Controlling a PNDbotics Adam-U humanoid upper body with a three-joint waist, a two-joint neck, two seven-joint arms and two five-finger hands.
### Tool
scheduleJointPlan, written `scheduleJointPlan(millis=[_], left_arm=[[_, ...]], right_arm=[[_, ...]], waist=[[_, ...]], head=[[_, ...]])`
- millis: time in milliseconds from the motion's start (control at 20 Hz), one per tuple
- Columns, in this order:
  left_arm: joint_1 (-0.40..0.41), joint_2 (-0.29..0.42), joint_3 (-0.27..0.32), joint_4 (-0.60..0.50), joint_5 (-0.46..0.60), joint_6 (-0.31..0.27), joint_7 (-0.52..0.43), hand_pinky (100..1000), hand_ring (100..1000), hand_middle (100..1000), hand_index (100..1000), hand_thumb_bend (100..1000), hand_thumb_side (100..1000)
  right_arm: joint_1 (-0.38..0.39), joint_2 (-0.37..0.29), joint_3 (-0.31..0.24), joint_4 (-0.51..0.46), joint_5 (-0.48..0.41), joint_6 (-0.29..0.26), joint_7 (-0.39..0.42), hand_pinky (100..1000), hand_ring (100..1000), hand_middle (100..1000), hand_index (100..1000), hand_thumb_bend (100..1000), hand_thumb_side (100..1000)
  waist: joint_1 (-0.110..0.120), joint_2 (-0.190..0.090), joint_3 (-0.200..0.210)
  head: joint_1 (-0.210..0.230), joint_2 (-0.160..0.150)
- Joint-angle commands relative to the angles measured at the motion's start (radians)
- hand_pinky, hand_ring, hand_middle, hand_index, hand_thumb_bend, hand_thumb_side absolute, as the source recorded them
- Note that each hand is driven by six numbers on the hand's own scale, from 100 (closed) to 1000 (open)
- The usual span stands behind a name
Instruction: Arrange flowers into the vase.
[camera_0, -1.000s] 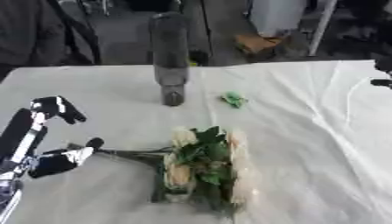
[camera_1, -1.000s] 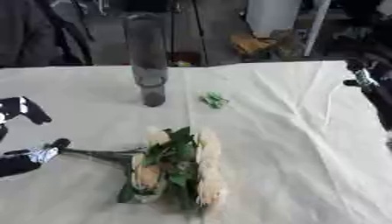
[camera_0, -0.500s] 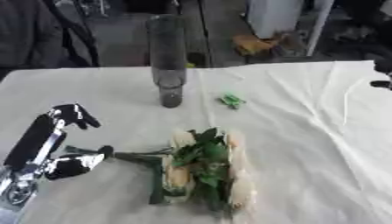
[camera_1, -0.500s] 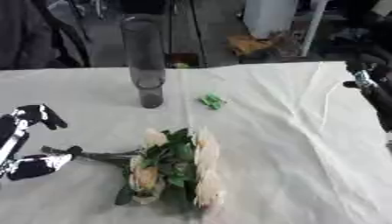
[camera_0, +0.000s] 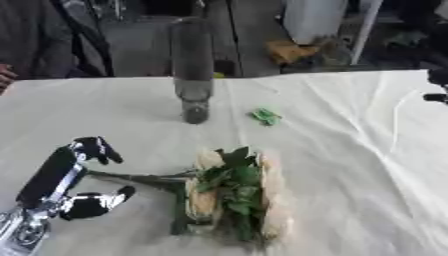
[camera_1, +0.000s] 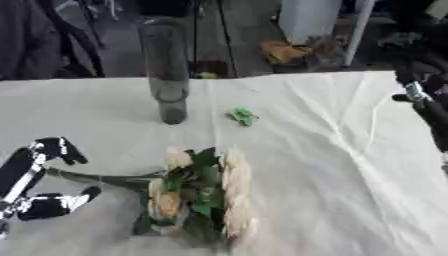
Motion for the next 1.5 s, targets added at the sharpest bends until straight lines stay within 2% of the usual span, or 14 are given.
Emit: scheduleJointPlan(millis=[50, 1000, 1500], left_arm=[[-0.006, 0.002, -0.007, 0.012, -0.020, -0.002, 0.006, 640, 528, 533, 602, 626, 100], [-0.061, -0.120, 0.004, 0.093, -0.129, -0.001, 0.078, 642, 529, 534, 604, 632, 100], [-0.081, -0.137, 0.000, 0.110, -0.203, -0.006, 0.047, 681, 577, 575, 660, 693, 100]], right_arm=[[-0.016, -0.023, -0.005, -0.016, 0.004, -0.003, 0.003, 752, 895, 806, 776, 100, 599], [-0.019, -0.019, -0.006, -0.016, 0.001, -0.003, 0.003, 752, 896, 806, 778, 100, 600], [-0.019, -0.018, -0.005, -0.016, 0.001, -0.003, 0.003, 753, 896, 806, 778, 100, 600]], waist=[[0.000, -0.007, -0.002], [-0.009, -0.004, -0.008], [-0.010, -0.003, -0.008]], head=[[0.004, -0.002], [0.007, -0.003], [0.006, -0.003]])
